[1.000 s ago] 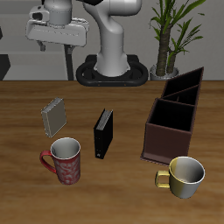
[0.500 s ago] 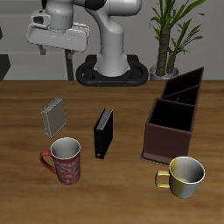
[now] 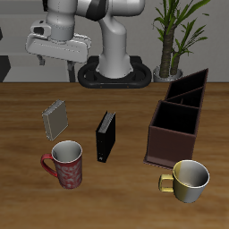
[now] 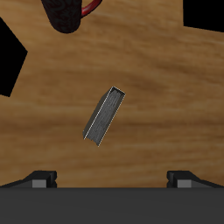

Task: Place the yellow book into the left desk caddy's back compartment

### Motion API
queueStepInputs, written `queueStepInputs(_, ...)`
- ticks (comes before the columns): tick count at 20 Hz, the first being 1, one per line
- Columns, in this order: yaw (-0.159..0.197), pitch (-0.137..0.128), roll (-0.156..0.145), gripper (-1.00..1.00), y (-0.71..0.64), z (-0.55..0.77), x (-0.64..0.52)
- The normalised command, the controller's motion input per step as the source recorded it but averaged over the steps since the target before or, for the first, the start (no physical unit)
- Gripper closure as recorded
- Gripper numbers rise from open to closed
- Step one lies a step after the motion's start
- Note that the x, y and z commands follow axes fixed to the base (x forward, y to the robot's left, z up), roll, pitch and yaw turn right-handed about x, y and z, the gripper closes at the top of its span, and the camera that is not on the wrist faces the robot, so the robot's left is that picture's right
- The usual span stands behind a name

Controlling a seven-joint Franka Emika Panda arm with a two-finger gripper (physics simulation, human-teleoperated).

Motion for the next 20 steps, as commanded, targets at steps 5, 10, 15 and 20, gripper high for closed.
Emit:
queueStepInputs(5, 0.021, 0.040, 0.020, -1.00, -0.03, -0.39, 0.20)
queueStepInputs(10, 0.000, 0.013, 0.006, -1.00, -0.06, -0.28, 0.09)
queueStepInputs(15, -0.022, 0.013, -0.020, -1.00, -0.10, -0.20, -0.05)
queueStepInputs(20, -0.013, 0.021, -0.007, -1.00, -0.08, -0.27, 0.01)
